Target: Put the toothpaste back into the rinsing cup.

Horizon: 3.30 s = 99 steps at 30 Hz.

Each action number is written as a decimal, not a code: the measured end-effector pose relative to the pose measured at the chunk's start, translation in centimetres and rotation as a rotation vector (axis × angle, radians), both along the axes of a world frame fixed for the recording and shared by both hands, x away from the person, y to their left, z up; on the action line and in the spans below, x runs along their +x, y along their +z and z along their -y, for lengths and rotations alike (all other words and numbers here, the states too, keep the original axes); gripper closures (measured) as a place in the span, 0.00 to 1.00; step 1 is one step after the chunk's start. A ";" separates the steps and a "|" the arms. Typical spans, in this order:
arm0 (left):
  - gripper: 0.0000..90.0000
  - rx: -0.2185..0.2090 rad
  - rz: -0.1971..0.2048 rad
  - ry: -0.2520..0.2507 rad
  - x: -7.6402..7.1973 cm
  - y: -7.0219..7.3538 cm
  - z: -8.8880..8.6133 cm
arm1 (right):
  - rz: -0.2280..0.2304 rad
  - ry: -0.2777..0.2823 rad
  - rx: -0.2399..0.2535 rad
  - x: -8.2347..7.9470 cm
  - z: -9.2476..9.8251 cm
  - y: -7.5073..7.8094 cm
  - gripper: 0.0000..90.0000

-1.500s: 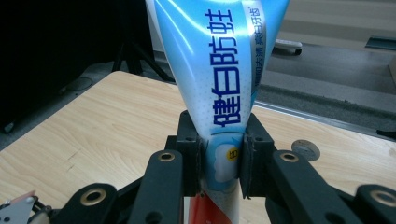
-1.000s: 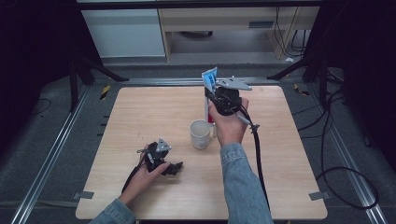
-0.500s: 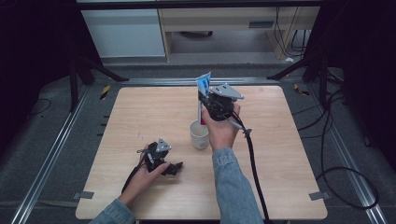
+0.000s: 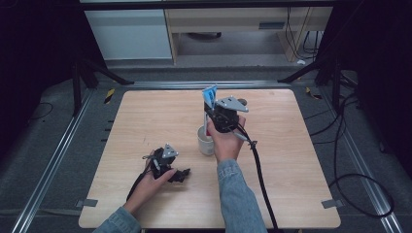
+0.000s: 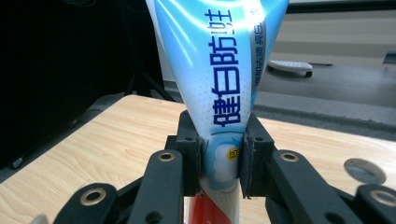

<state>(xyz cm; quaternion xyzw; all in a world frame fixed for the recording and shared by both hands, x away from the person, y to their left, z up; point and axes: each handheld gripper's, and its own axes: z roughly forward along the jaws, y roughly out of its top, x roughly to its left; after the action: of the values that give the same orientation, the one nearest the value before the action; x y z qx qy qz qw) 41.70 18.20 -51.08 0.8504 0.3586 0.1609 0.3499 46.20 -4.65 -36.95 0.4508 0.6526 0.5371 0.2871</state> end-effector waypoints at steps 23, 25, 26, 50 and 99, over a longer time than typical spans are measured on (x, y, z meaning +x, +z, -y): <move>0.00 -0.003 -0.002 0.001 0.0 0.0 0.0 | -0.035 -0.021 0.018 0.3 0.4 -3.0 0.81; 0.00 -0.001 -0.003 -0.002 0.0 0.0 0.0 | -0.039 -0.022 0.016 0.2 0.4 -3.2 0.81; 0.00 0.000 -0.003 -0.002 0.0 0.0 0.0 | -0.039 -0.022 0.020 0.3 0.5 -3.3 0.81; 0.00 0.001 -0.004 -0.002 0.0 0.0 0.0 | -0.056 -0.020 0.043 0.3 0.1 -5.3 0.81; 0.00 0.000 -0.004 -0.002 0.0 0.0 0.0 | -0.044 -0.025 0.050 -0.9 -0.4 -6.4 0.80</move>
<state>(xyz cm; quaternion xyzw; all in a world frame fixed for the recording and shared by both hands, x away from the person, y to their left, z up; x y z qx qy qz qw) 41.69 18.21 -51.08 0.8510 0.3584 0.1590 0.3493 45.35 -4.20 -43.36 0.4777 0.6395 0.5395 0.2678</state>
